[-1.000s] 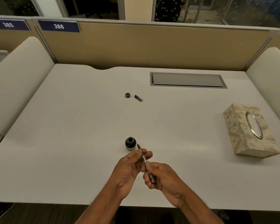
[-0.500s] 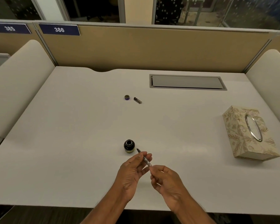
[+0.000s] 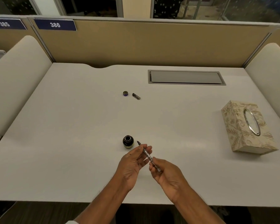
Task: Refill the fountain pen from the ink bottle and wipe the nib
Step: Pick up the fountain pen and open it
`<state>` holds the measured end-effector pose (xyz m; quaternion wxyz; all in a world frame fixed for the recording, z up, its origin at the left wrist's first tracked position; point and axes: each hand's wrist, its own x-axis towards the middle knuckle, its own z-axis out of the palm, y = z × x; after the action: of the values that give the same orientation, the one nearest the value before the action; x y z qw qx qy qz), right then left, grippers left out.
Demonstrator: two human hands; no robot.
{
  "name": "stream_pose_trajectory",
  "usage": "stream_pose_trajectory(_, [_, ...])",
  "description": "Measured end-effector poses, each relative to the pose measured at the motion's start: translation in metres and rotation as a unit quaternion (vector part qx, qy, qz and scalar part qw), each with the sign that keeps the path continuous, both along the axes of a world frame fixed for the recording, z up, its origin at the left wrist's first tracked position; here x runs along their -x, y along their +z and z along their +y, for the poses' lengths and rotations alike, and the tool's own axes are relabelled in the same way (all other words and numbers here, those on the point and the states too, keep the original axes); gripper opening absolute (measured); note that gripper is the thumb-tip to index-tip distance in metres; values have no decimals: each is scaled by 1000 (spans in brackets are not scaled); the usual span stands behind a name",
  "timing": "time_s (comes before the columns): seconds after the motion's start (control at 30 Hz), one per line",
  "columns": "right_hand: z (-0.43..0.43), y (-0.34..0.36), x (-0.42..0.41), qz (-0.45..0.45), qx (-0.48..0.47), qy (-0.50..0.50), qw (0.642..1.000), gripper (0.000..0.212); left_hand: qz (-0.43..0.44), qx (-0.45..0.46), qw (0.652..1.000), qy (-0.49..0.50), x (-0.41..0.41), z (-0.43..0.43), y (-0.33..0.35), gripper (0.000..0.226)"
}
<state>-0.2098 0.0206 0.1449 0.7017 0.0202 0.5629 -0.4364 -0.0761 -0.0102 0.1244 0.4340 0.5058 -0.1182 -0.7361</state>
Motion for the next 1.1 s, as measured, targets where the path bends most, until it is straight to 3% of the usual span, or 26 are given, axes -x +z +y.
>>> stream_pose_trajectory(0.13, [2, -1, -1, 120, 58, 10, 991, 13, -5, 3, 1000, -2, 1, -2, -1, 21])
stream_pose_trajectory(0.33, [2, -2, -1, 213, 98, 17, 972, 7, 4, 2, 1000, 4, 4, -4, -1, 22])
stream_pose_trajectory(0.47, [3, 0, -1, 208, 110, 20, 972, 6, 20, -1, 1000, 9, 6, -4, -1, 24])
stream_pose_trajectory(0.6, [4, -2, 0, 266, 129, 38, 955, 13, 44, -2, 999, 23, 7, -6, 1, 24])
stream_pose_trajectory(0.77, [4, 2, 1, 203, 107, 20, 973, 6, 50, 5, 998, 29, 8, -7, 3, 24])
stream_pose_trajectory(1.1, [3, 2, 5, 142, 75, 14, 987, 12, 49, 5, 998, 29, 10, -6, 3, 26])
